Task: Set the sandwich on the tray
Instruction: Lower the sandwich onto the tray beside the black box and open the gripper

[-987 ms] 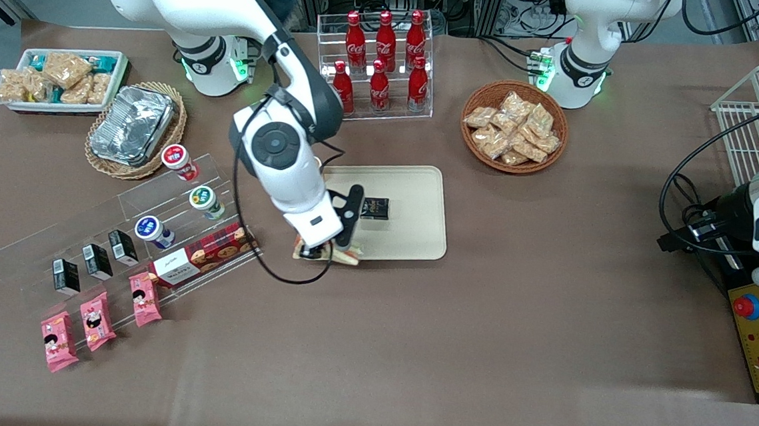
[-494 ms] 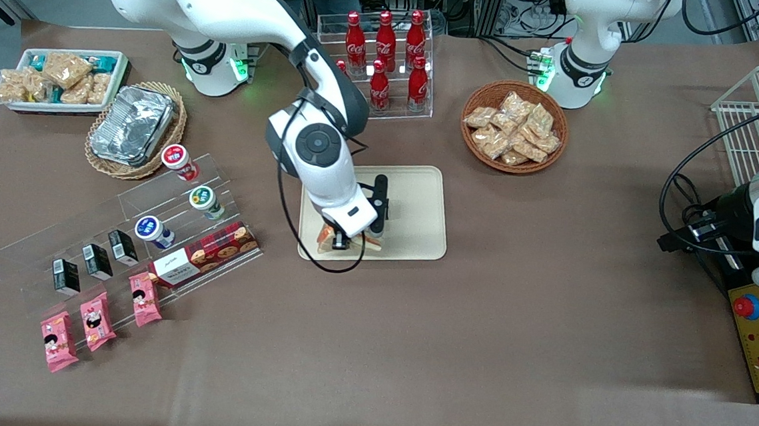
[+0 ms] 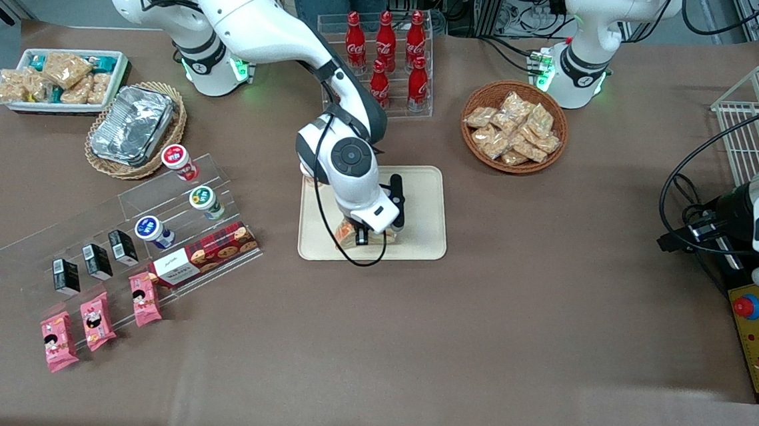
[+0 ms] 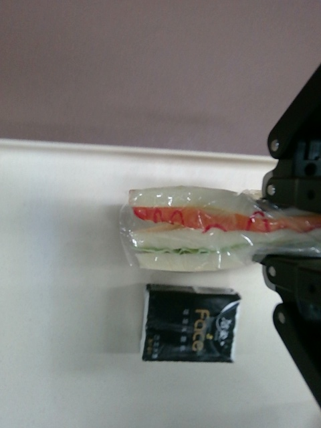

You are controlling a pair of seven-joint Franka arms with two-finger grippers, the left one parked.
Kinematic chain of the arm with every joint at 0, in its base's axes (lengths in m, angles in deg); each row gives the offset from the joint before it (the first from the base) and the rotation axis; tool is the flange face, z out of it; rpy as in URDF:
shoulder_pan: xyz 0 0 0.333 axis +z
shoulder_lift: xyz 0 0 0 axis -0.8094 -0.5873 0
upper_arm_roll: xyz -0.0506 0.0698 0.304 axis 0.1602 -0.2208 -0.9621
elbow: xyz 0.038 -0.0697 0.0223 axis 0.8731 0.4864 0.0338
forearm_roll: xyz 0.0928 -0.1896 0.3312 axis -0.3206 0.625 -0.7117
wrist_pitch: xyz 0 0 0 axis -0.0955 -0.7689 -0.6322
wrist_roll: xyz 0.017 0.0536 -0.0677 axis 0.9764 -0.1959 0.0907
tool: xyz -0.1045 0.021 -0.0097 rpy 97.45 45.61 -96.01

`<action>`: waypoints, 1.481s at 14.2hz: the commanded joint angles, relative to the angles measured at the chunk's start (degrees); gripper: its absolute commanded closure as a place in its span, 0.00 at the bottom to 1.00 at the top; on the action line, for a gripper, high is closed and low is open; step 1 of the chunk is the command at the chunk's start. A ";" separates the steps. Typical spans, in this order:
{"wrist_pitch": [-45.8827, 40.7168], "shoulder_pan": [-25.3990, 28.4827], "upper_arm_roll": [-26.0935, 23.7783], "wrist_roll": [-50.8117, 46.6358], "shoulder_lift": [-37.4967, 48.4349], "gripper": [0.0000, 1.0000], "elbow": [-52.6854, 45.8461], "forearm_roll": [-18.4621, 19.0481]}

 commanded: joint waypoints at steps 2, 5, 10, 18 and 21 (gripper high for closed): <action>0.27 0.02 -0.06 -1.38 -1.30 0.47 -0.47 -2.71; 0.18 0.02 -0.15 -1.65 -1.57 0.01 -0.47 -2.71; -0.87 -0.06 -0.15 -1.48 -0.78 0.01 -0.56 -2.80; -11.32 -2.51 0.46 -1.65 11.16 0.01 -1.26 -2.89; -16.86 -9.01 0.73 -2.70 16.26 0.01 -1.52 -2.89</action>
